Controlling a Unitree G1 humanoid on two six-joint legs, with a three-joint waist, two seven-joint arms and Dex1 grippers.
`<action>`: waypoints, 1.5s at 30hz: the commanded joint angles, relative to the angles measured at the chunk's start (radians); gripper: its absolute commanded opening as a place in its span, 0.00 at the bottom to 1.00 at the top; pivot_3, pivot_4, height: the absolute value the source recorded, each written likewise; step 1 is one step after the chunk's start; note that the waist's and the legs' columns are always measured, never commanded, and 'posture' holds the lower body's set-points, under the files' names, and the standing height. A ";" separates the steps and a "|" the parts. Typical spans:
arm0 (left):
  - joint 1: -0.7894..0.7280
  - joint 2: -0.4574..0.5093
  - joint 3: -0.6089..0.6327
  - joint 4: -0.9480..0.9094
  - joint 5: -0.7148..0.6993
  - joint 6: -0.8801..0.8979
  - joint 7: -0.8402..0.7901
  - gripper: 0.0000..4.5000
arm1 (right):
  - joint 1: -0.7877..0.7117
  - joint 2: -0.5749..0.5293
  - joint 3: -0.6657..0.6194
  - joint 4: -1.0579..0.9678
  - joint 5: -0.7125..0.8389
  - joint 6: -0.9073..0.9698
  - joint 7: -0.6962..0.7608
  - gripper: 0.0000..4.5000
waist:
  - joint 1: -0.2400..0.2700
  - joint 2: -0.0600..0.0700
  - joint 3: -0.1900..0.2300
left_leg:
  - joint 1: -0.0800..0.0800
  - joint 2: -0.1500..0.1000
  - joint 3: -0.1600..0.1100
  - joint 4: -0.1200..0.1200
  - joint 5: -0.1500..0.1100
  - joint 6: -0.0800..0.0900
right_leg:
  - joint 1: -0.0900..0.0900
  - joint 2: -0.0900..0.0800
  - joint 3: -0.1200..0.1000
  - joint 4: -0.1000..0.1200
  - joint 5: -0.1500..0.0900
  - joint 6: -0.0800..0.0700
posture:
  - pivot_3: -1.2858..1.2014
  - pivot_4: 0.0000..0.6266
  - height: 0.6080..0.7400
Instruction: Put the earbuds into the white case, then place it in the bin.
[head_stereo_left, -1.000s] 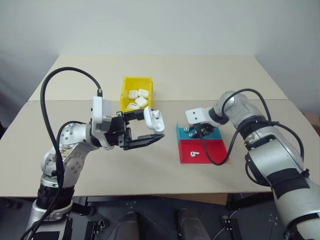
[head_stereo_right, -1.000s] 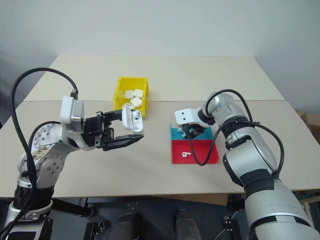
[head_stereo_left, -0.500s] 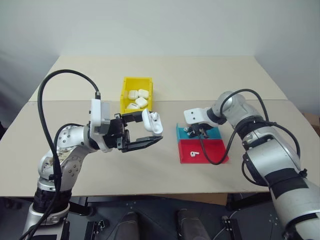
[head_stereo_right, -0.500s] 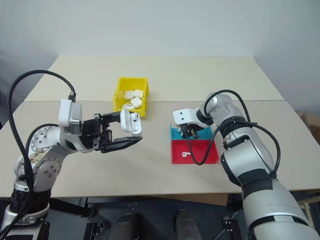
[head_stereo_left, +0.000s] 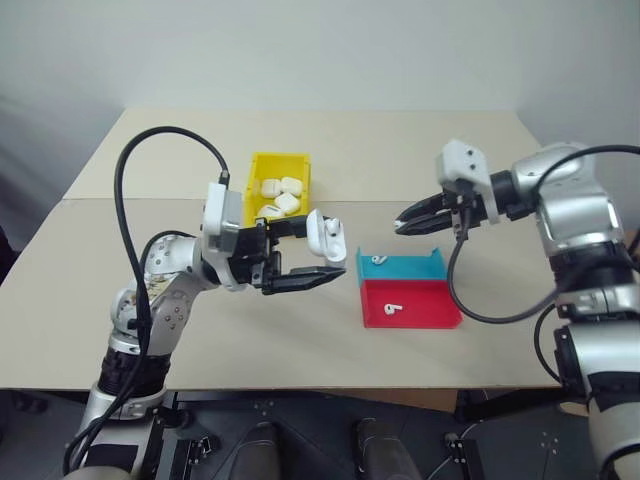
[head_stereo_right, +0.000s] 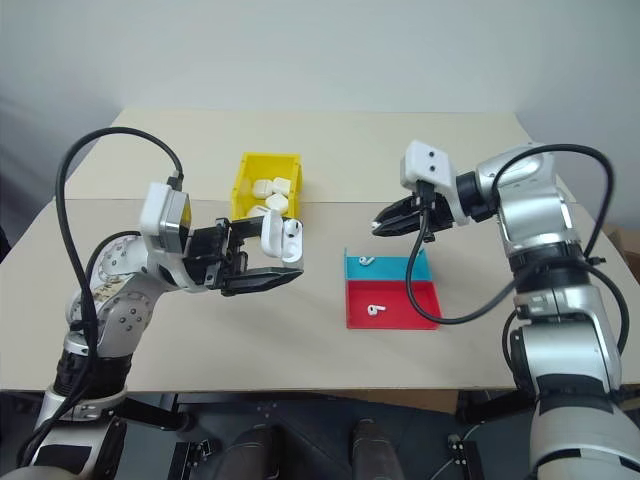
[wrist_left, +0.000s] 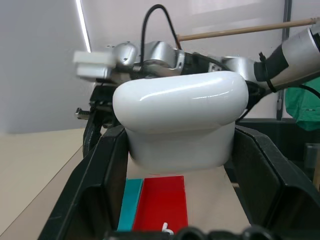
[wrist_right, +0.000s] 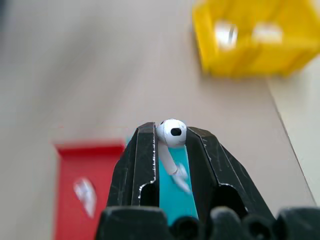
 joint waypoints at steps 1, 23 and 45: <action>-0.034 -0.011 -0.011 0.019 0.000 -0.018 -0.037 0.63 | 0.047 0.001 -0.224 -0.317 0.308 0.318 -0.122 0.14 | 0.003 0.000 0.000 | 0.000 0.000 0.000 0.000 0.000 0.000 | 0.000 0.000 0.000 0.000 0.000 0.000 | 0.52 0.24 1.00; -0.131 -0.077 -0.040 0.138 0.046 -0.040 -0.103 0.63 | 0.299 0.206 -0.311 -0.798 0.982 0.618 -0.951 0.14 | 0.006 0.000 0.000 | -0.001 0.000 -0.001 0.001 0.000 0.001 | 0.001 0.000 -0.001 -0.002 0.000 0.001 | 0.52 0.24 1.00; -0.117 -0.070 -0.043 0.150 0.068 -0.049 -0.105 0.63 | 0.325 -0.086 -0.316 -0.778 1.036 0.383 -0.767 0.71 | 0.006 0.000 0.000 | -0.001 0.000 -0.002 0.001 0.000 0.001 | 0.002 0.000 -0.001 -0.003 -0.001 0.002 | 0.52 0.24 1.00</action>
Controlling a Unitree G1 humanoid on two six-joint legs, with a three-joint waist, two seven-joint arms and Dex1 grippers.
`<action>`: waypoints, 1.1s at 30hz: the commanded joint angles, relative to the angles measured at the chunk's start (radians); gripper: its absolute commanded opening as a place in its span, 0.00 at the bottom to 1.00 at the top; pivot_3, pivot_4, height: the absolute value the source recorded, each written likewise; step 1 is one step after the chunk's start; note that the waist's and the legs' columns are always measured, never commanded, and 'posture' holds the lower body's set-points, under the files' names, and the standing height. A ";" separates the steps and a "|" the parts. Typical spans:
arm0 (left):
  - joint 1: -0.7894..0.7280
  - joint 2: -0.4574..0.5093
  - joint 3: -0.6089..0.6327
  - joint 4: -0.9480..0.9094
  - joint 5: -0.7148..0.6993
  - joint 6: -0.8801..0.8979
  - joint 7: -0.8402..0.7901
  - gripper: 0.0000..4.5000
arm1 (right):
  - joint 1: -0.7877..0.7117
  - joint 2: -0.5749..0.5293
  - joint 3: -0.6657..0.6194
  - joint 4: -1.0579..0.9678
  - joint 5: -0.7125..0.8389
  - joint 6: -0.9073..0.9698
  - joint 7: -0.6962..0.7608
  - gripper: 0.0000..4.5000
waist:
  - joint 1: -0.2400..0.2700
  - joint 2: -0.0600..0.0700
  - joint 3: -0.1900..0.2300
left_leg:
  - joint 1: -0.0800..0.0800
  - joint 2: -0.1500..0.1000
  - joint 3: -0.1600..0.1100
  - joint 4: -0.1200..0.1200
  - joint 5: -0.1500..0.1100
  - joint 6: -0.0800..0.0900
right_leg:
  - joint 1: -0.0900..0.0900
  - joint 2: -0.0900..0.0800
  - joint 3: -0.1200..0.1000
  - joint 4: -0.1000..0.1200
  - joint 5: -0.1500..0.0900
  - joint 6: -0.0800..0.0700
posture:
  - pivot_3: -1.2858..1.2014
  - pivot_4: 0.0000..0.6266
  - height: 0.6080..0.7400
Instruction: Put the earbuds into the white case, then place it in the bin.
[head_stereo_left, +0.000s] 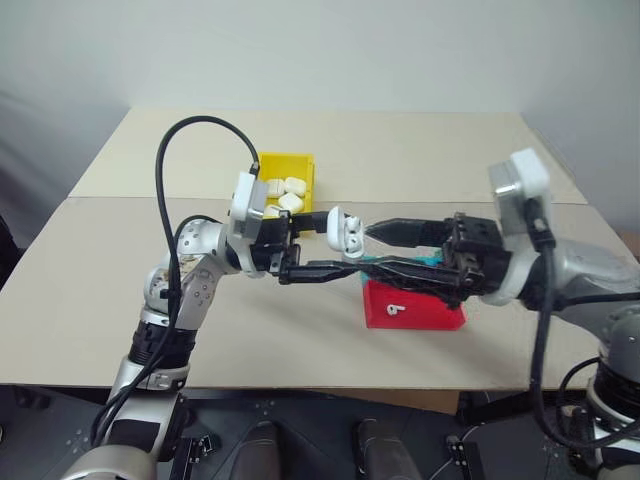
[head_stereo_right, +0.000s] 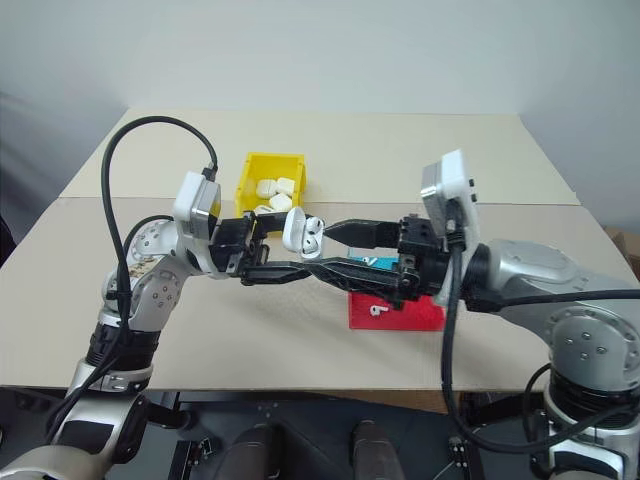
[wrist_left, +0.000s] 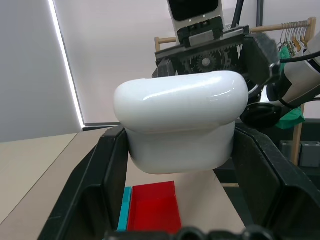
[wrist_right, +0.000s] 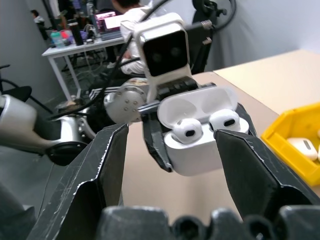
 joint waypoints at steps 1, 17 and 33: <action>-0.018 -0.013 -0.009 0.009 0.019 -0.025 -0.003 0.63 | -0.090 -0.050 -0.014 0.027 -0.004 -0.060 0.057 0.66 | -0.002 0.000 0.000 | 0.000 0.000 0.000 0.000 0.000 0.000 | 0.000 0.000 0.000 0.000 0.000 0.001 | 0.52 0.24 1.00; -0.081 -0.095 -0.082 0.137 0.153 -0.107 0.000 0.63 | -0.526 -0.089 0.606 0.273 -0.746 -0.340 0.430 0.01 | 0.002 0.000 0.000 | -0.004 0.000 0.001 0.000 0.001 0.001 | -0.005 0.000 0.000 0.000 0.000 -0.001 | 0.52 0.24 1.00; 0.012 -0.035 0.022 0.011 0.156 -0.087 0.171 0.63 | -0.389 -0.065 0.271 0.210 -0.638 -0.165 0.289 0.01 | 0.002 0.000 0.000 | -0.003 0.000 0.001 0.000 0.001 0.001 | -0.004 0.000 0.000 0.002 0.001 -0.002 | 0.52 0.24 1.00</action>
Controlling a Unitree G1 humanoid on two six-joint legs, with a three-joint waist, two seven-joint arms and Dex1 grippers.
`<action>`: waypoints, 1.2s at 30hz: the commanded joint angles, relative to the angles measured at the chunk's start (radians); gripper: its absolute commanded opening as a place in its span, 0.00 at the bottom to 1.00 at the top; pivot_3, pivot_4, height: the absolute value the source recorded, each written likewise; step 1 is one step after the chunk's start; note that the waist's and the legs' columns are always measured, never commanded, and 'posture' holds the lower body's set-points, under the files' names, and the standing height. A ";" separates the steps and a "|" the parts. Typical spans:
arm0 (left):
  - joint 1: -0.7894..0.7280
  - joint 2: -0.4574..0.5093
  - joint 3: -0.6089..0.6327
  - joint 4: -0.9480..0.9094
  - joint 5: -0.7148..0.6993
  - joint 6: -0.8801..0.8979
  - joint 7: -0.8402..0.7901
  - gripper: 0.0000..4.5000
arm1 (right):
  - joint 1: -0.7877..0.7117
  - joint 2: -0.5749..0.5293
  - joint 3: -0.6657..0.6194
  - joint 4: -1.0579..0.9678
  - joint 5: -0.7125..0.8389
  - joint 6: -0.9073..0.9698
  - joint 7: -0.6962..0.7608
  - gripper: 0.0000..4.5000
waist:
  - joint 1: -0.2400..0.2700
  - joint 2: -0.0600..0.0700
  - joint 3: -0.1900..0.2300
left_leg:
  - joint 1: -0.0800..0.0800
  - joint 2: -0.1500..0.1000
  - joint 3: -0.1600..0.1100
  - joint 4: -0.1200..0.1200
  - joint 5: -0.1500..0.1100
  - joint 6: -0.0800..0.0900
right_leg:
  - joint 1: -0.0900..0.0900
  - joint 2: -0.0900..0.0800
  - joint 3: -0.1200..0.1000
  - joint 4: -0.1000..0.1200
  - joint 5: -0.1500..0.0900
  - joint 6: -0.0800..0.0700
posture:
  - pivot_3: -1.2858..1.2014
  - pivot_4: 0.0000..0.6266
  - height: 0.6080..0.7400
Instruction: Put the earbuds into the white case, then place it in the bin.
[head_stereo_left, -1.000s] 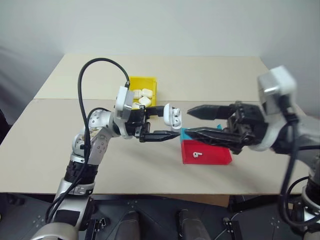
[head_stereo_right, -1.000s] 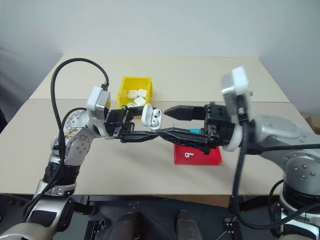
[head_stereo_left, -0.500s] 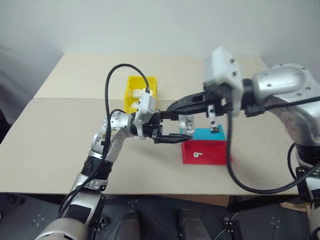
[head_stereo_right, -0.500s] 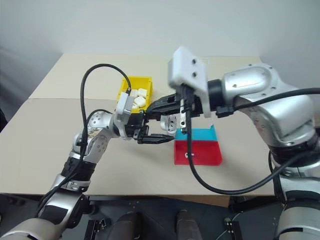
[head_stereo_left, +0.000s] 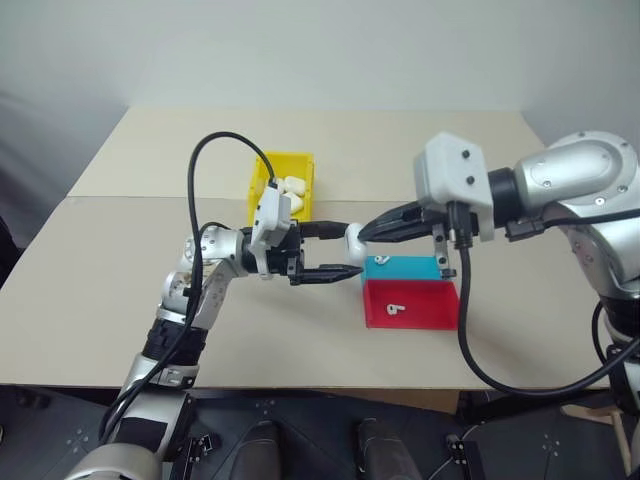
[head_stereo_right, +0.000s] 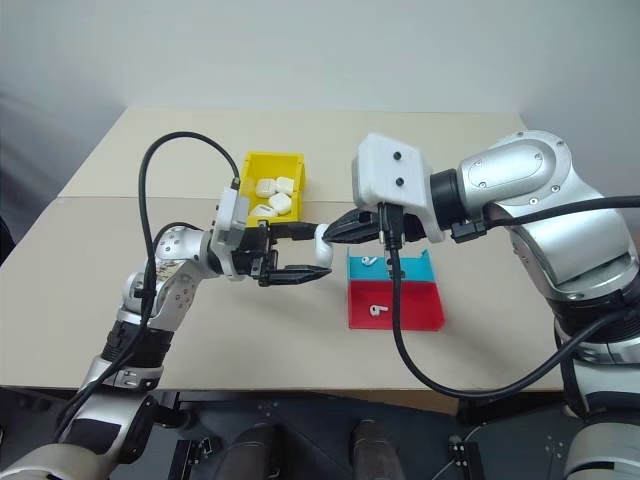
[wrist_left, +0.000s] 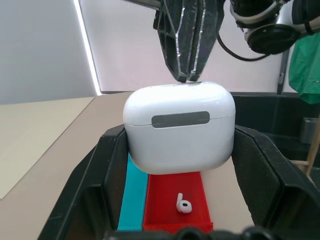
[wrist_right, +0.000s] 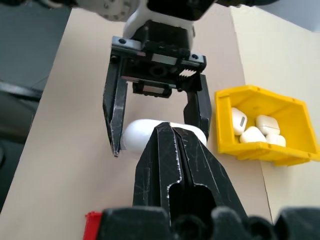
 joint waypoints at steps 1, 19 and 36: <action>0.010 -0.012 0.068 -0.068 0.016 -0.007 0.146 0.63 | 0.038 0.050 -0.221 -0.053 0.148 0.158 -0.168 0.01 | 0.004 0.000 0.000 | 0.000 0.000 0.000 0.000 0.000 0.000 | 0.000 0.000 0.000 0.000 0.000 0.000 | 0.52 0.24 1.00; -0.473 -0.198 0.106 0.745 0.479 0.014 1.069 0.63 | 0.365 0.313 -0.309 -0.316 0.213 0.346 -0.780 0.01 | 0.006 -0.001 -0.001 | 0.000 -0.003 -0.002 0.000 0.001 0.001 | 0.003 -0.001 -0.001 -0.003 0.001 0.003 | 0.52 0.24 1.00; -0.530 -0.183 0.133 0.977 0.463 -0.211 0.939 0.99 | 0.395 0.303 -0.332 -0.354 0.264 0.343 -0.830 0.00 | 0.005 -0.001 0.000 | -0.003 -0.003 -0.002 -0.001 0.001 0.001 | 0.000 -0.002 -0.002 -0.003 0.001 0.002 | 0.52 0.24 1.00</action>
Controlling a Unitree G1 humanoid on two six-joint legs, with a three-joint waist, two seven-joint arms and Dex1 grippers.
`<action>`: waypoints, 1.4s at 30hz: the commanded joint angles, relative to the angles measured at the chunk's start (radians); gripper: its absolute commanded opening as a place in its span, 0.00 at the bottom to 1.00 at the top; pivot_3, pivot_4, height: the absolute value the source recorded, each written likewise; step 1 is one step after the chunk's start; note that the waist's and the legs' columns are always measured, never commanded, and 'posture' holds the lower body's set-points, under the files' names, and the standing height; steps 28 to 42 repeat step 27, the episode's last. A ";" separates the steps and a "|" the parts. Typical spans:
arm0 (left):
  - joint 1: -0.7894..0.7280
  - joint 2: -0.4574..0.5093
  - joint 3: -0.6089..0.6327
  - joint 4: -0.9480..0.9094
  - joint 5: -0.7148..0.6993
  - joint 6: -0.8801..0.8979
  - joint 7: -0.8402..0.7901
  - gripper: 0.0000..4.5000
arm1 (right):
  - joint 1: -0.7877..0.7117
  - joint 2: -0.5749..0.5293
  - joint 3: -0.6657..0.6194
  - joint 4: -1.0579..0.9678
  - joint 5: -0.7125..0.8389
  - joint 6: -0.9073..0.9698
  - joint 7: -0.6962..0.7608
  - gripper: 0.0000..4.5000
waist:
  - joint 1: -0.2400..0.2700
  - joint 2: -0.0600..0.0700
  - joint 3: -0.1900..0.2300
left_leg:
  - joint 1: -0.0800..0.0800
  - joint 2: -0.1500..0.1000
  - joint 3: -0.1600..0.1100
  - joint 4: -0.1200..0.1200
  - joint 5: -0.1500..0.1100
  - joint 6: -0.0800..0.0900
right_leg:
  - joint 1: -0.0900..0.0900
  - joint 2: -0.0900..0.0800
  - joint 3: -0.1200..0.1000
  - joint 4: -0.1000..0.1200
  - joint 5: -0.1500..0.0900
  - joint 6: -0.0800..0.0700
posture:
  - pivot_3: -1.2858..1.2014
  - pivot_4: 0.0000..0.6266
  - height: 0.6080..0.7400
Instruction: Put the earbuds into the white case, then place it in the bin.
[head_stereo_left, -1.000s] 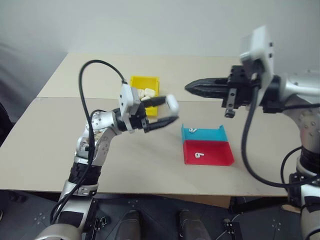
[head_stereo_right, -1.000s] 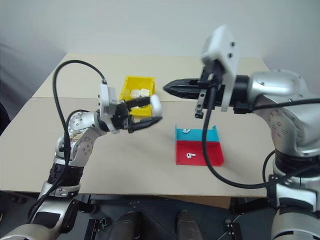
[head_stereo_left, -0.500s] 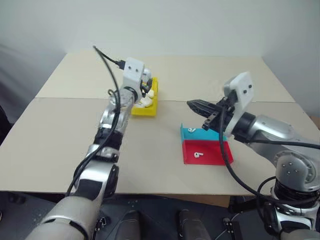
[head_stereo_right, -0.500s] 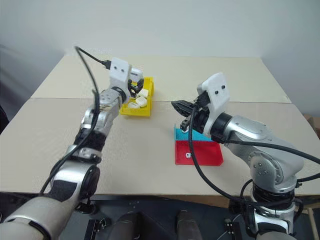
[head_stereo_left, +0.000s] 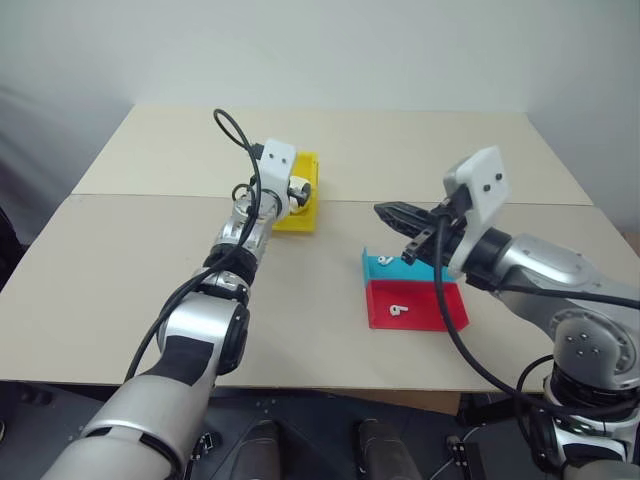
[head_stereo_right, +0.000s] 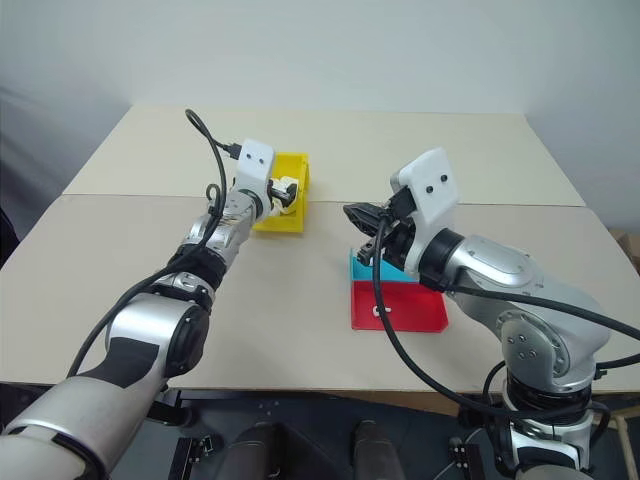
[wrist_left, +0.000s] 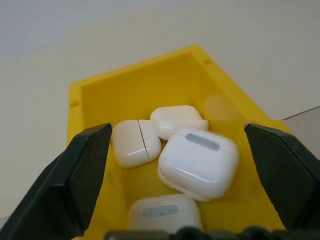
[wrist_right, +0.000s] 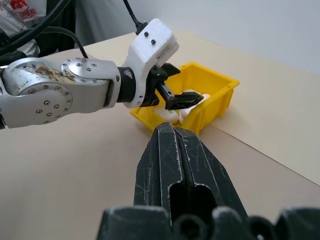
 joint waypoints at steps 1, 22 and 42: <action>0.053 0.030 0.036 -0.169 -0.069 -0.066 -0.132 0.99 | -0.005 -0.005 -0.022 -0.031 0.008 -0.028 -0.006 0.00 | -0.002 0.000 0.000 | 0.000 0.000 0.000 0.000 0.000 0.000 | 0.000 0.000 0.000 0.000 0.000 0.000 | 0.52 0.24 1.00; 1.157 0.503 0.320 -1.689 -0.706 0.302 -0.655 0.99 | 0.346 -0.277 -0.012 0.145 -0.155 -0.534 0.609 0.00 | -0.020 0.000 0.000 | 0.017 0.003 0.002 -0.001 0.000 0.000 | 0.015 -0.001 0.000 -0.001 -0.009 0.000 | 0.52 0.24 1.00; 1.191 0.529 0.324 -1.732 -0.740 0.342 -0.630 0.99 | 0.354 -0.287 -0.022 0.149 -0.142 -0.529 0.633 0.00 | -0.017 0.000 0.000 | 0.017 0.003 0.002 -0.001 0.000 0.000 | 0.014 -0.001 0.000 -0.001 -0.009 0.000 | 0.52 0.24 1.00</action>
